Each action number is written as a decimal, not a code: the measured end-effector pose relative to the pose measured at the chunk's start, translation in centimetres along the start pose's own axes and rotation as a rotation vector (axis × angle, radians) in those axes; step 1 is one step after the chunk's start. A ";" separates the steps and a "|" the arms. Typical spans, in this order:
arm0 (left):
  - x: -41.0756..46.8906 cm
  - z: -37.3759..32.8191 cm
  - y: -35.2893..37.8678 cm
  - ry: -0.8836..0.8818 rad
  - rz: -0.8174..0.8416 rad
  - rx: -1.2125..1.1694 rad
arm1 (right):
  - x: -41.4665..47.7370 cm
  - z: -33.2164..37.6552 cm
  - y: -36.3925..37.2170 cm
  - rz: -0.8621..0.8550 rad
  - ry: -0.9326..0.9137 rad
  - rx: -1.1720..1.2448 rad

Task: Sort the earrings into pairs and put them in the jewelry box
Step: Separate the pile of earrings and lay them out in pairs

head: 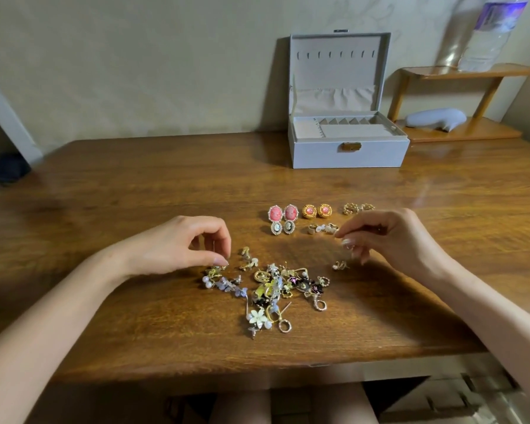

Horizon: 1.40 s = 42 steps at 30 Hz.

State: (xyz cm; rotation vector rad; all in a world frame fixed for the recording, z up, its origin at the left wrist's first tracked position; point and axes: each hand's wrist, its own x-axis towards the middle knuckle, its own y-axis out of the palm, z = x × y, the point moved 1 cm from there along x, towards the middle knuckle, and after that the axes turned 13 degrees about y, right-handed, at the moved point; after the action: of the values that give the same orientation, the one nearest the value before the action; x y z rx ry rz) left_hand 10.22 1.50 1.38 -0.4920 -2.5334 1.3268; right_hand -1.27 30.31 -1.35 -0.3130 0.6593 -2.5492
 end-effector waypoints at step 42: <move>-0.4 -1.2 3.2 0.199 -0.003 0.268 | -1.2 1.4 2.5 0.244 -0.230 -0.266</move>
State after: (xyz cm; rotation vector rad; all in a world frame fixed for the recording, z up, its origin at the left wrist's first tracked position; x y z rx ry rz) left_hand 11.59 3.92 -0.64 -0.5333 -2.1568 1.5054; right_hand 1.23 28.51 -1.52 -0.5699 0.8880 -2.1557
